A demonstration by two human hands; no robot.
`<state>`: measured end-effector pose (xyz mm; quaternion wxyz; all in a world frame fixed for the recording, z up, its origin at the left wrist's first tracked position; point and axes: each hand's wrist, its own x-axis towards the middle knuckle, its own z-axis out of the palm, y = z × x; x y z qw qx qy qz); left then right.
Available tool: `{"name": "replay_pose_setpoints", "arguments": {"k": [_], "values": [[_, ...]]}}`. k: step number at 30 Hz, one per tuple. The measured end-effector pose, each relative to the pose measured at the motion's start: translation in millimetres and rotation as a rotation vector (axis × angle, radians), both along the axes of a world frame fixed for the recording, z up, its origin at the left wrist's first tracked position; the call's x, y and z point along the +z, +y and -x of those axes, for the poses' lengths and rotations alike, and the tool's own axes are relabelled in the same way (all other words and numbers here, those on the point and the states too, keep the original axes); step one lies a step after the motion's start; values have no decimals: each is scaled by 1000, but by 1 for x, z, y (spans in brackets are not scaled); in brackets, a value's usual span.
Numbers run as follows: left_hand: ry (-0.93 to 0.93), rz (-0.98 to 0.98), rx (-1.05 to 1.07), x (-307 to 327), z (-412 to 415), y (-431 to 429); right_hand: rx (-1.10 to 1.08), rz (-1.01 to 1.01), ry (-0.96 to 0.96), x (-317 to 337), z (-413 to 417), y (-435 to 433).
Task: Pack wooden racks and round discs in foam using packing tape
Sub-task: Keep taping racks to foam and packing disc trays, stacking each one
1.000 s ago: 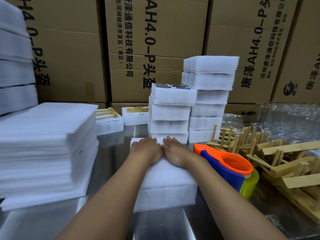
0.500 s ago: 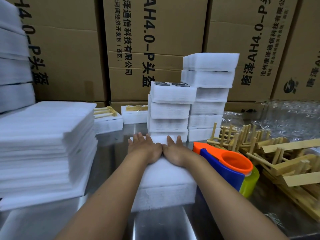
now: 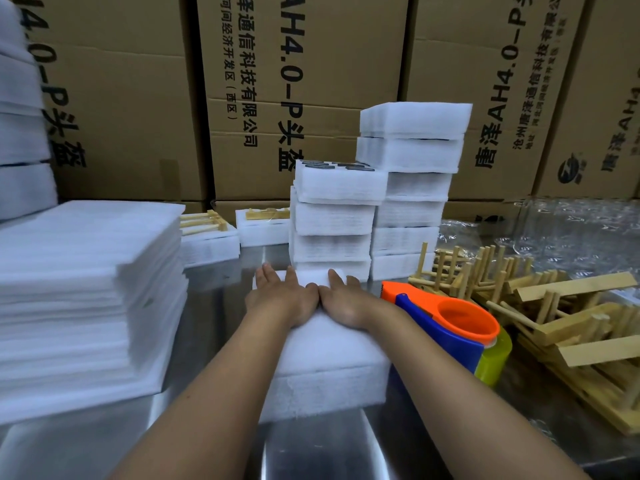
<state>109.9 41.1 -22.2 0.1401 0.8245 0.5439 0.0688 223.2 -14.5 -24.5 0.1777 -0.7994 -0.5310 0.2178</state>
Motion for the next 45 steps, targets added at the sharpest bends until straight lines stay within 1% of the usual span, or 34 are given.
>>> {"name": "replay_pose_setpoints", "arguments": {"k": [2,3,4,5,7,8,9,10,11,13,14,15,16,19,24,27,30,33,35,37,39,41,42,43,45], "values": [[16,-16,-3,-1,-1,-1,43,28,-26,4,-5,-4],[29,-26,-2,-1,-1,-2,70,2,-68,8,-9,-8],[43,-36,-2,-1,-1,-2,74,-83,-109,12,-15,-14],[54,-43,-2,-1,-2,-2,40,-223,-127,18,-23,-21],[68,-46,-3,-2,-2,-2,-95,-569,-165,28,-41,-38],[73,-45,-2,-1,-3,-3,-183,-702,-234,33,-53,-44],[76,-41,-2,0,-3,-3,-278,-757,-314,37,-66,-47],[77,-36,-2,0,-2,-3,-377,-726,-387,41,-79,-50],[78,-32,-4,1,-2,-4,-472,-598,-458,43,-91,-52],[80,-29,-7,2,-2,-4,-592,-233,-577,42,-111,-58],[80,-30,-9,2,-1,-4,-597,-117,-618,39,-118,-61],[79,-30,-10,2,-1,-4,-578,-68,-643,36,-123,-63],[78,-29,-11,2,-1,-4,-557,-85,-634,32,-128,-64],[75,-24,-16,2,-1,-4,-572,-221,-525,27,-136,-63],[63,-22,-21,2,0,-4,-651,-286,-465,30,-141,-63],[55,-25,-25,1,0,-4,-682,-369,-444,32,-141,-65],[55,-26,-25,1,0,-3,-648,-441,-383,31,-140,-66],[50,-27,-28,1,0,-3,-600,-430,-233,33,-138,-68],[47,-27,-29,1,1,-4,-568,-334,-133,35,-136,-70],[47,-27,-32,1,1,-4,-509,-253,-134,35,-137,-73],[45,-26,-34,2,1,-4,-480,-312,-121,31,-139,-74],[44,-26,-36,2,1,-4,-482,-465,-2,27,-141,-74],[43,-25,-37,2,2,-4,-497,-557,103,26,-142,-74],[42,-24,-37,2,1,-4,-523,-654,257,26,-145,-73],[43,-23,-33,1,1,-4,-568,-806,670,31,-148,-69]]}}
